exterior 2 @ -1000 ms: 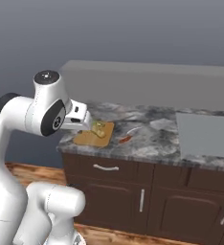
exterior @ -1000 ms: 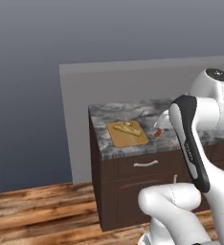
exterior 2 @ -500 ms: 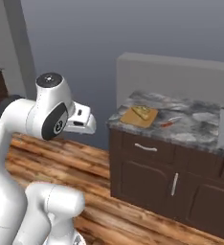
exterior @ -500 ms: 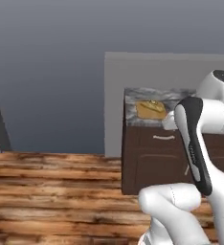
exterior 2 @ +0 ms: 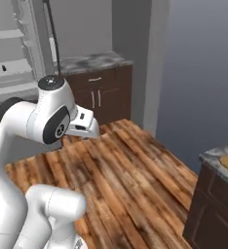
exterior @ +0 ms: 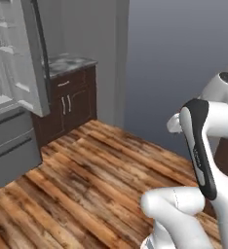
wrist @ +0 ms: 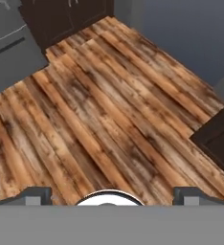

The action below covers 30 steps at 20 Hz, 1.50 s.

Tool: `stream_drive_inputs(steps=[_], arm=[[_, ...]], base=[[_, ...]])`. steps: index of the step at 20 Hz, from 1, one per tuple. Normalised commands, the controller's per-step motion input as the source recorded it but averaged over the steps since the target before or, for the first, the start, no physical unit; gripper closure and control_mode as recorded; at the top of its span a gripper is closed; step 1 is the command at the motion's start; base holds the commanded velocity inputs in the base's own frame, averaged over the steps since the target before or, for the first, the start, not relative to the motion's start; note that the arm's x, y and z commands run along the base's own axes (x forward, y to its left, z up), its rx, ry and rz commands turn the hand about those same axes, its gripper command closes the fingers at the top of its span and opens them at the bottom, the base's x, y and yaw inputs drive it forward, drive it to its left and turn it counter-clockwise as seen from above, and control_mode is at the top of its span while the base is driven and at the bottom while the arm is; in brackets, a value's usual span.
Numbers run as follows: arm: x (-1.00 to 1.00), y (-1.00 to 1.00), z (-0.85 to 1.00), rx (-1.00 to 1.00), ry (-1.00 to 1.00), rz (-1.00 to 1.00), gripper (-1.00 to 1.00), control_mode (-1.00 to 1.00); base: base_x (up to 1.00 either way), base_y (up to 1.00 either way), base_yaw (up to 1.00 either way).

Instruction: Retrieve the sausage and cheese from the fridge and place them on the cutting board on the counter.

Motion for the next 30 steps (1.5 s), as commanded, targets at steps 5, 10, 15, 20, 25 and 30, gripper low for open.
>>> stream_drive_inputs(steps=[5, 10, 15, 20, 25, 30], arm=[[0.0, 0.0, 0.0, 0.0, 0.0, 0.0, -1.0, 1.0], [0.0, 0.0, 0.0, 0.0, 0.0, 0.0, -1.0, 1.0], [0.0, 0.0, 0.0, 0.0, 0.0, 0.0, -1.0, 1.0], [0.0, 0.0, 0.0, 0.0, 0.0, 0.0, -1.0, 1.0], [0.0, 0.0, 0.0, 0.0, 0.0, 0.0, -1.0, 1.0], [0.0, 0.0, 0.0, 0.0, 0.0, 0.0, -1.0, 1.0]], base=[[-0.23, 0.03, 0.98], [0.2, 0.69, 0.51], [0.94, 0.34, 0.2], [1.0, 0.07, 0.29], [1.0, -0.09, 0.21], [0.84, -0.35, 0.1]])
